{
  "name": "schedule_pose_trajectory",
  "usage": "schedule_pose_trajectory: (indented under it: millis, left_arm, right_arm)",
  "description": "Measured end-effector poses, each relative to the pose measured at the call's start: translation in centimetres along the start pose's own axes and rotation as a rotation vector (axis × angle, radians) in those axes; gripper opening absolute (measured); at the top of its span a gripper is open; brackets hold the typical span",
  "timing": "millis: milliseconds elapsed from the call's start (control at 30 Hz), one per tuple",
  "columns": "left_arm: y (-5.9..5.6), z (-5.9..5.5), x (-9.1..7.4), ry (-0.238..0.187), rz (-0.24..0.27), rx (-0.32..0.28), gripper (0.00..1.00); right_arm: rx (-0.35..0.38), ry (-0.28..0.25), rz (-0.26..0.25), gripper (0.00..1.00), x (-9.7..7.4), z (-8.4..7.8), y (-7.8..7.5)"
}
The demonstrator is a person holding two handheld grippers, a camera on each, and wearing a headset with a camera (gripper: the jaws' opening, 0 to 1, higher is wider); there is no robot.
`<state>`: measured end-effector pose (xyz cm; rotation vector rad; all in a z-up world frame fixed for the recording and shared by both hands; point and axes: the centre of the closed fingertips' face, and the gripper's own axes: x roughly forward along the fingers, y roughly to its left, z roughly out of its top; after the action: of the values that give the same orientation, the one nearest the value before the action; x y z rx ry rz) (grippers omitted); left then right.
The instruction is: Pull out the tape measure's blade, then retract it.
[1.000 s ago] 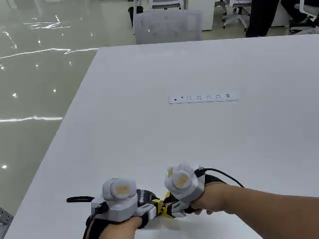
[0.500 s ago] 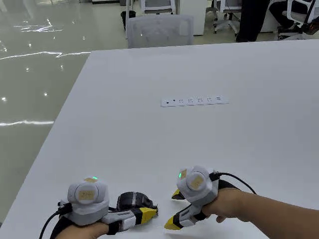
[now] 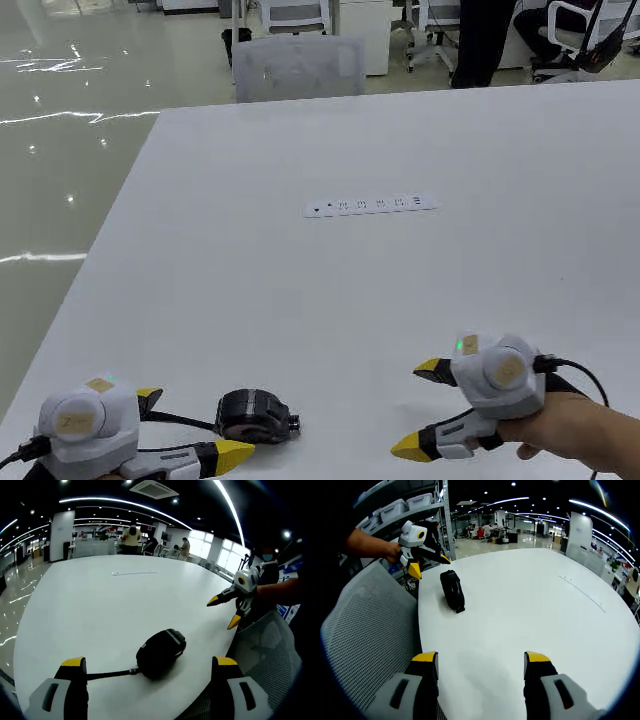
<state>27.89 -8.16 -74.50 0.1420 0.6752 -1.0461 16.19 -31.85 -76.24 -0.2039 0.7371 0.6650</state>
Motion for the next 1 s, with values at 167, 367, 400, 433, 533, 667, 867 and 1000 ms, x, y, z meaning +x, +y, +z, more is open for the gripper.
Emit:
schedule_pose_trajectory:
  millis: [167, 367, 400, 433, 533, 667, 867, 1000]
  left_arm:
    - [-0.4, -0.4, -0.7, -0.016, -0.015, 0.008, 1.0]
    - [-0.5, -0.1, -1.2, -0.038, 0.019, 0.016, 1.0]
    - [-0.7, 0.1, -1.4, -0.046, 0.017, 0.02, 1.0]
    - [-0.9, 0.3, -1.5, -0.048, 0.015, 0.018, 1.0]
    - [-1.0, 0.2, -1.7, -0.05, 0.007, 0.01, 1.0]
    - [-1.1, 0.1, -1.9, -0.047, 0.008, 0.004, 1.0]
    - [-2.0, -0.2, -2.1, -0.032, -0.002, 0.047, 1.0]
    - [-2.1, 0.0, -2.3, -0.037, 0.006, 0.049, 1.0]
  right_arm:
    - [0.02, -0.023, -0.07, 0.73, -3.2, -1.2, -1.4]
    - [0.043, -0.084, -0.171, 0.9, -6.4, -2.6, -2.6]
    - [0.067, -0.087, -0.182, 0.92, -6.8, -2.9, -2.8]
    - [0.102, -0.091, -0.203, 0.93, -7.4, -3.4, -3.3]
    - [0.149, -0.098, -0.211, 0.95, -8.6, -4.7, -3.5]
    - [0.159, -0.089, -0.217, 0.98, -9.7, -6.3, -3.4]
    - [0.159, -0.088, -0.227, 1.0, -11.3, -7.5, -3.4]
    - [0.161, -0.087, -0.215, 1.0, -11.4, -8.0, -3.0]
